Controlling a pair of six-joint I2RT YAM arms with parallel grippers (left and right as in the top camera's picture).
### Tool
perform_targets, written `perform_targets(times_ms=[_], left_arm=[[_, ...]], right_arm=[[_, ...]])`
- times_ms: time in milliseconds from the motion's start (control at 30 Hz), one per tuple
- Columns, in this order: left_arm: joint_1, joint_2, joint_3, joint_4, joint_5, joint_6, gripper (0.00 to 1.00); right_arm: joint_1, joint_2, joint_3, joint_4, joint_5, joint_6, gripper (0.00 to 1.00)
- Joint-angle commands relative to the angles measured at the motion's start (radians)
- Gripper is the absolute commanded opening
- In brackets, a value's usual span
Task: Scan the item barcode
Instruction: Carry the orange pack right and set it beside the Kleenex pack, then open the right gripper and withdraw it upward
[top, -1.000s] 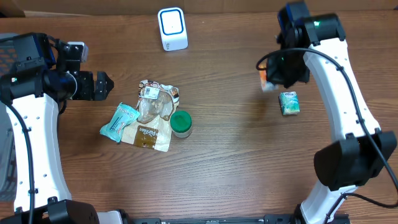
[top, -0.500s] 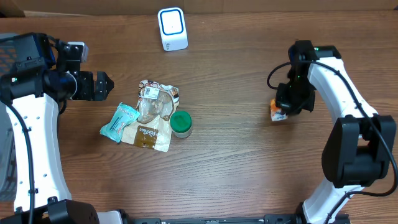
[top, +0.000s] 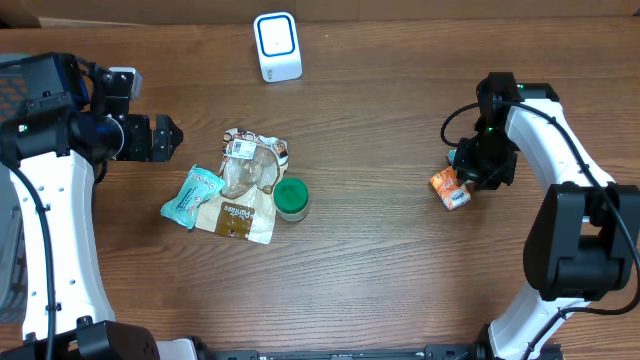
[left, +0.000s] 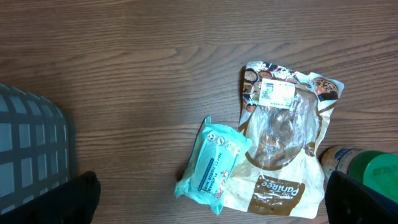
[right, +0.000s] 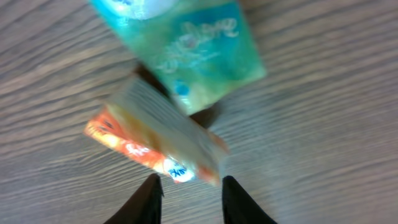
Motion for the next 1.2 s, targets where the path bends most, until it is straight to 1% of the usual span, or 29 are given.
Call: perform_targets(times_ms=[0,133,233,300,333,467,500,667,733,900,1167], left_arm=[[-0.001,-0.006,0.023,0.0,0.011,0.014,1.0],[-0.001,-0.006,0.023,0.0,0.011,0.014,1.0],[-0.001,-0.006,0.023,0.0,0.011,0.014,1.0],[-0.001,-0.006,0.023,0.0,0.011,0.014,0.99],[-0.001,-0.006,0.023,0.0,0.011,0.014,1.0],[-0.001,-0.006,0.023,0.0,0.011,0.014,1.0],[-0.001,-0.006,0.023,0.0,0.011,0.014,1.0],[-0.001,-0.006,0.023,0.0,0.011,0.014,0.99],[-0.001,-0.006,0.023,0.0,0.011,0.014,0.99],[-0.001,-0.006,0.023,0.0,0.011,0.014,0.99],[-0.001,-0.006,0.023,0.0,0.011,0.014,1.0]], right_arm=[[-0.016,-0.01,0.058,-0.026,0.022,0.002,0.33],[-0.014,-0.023,0.162,-0.094,0.021,-0.002,0.37],[-0.002,-0.036,0.247,-0.146,0.007,-0.011,0.38],[0.011,-0.046,0.296,-0.168,-0.045,-0.045,0.39],[0.018,-0.05,0.315,-0.174,-0.07,-0.057,0.43],[0.051,-0.054,0.364,-0.178,-0.171,-0.09,0.49],[0.06,-0.054,0.365,-0.173,-0.191,-0.09,0.52],[0.126,-0.054,0.353,-0.122,-0.261,-0.089,0.53],[0.159,-0.053,0.34,-0.098,-0.263,-0.089,0.54],[0.233,-0.053,0.294,-0.039,-0.263,-0.089,0.59],[0.313,-0.053,0.241,0.013,-0.264,-0.084,0.6]])
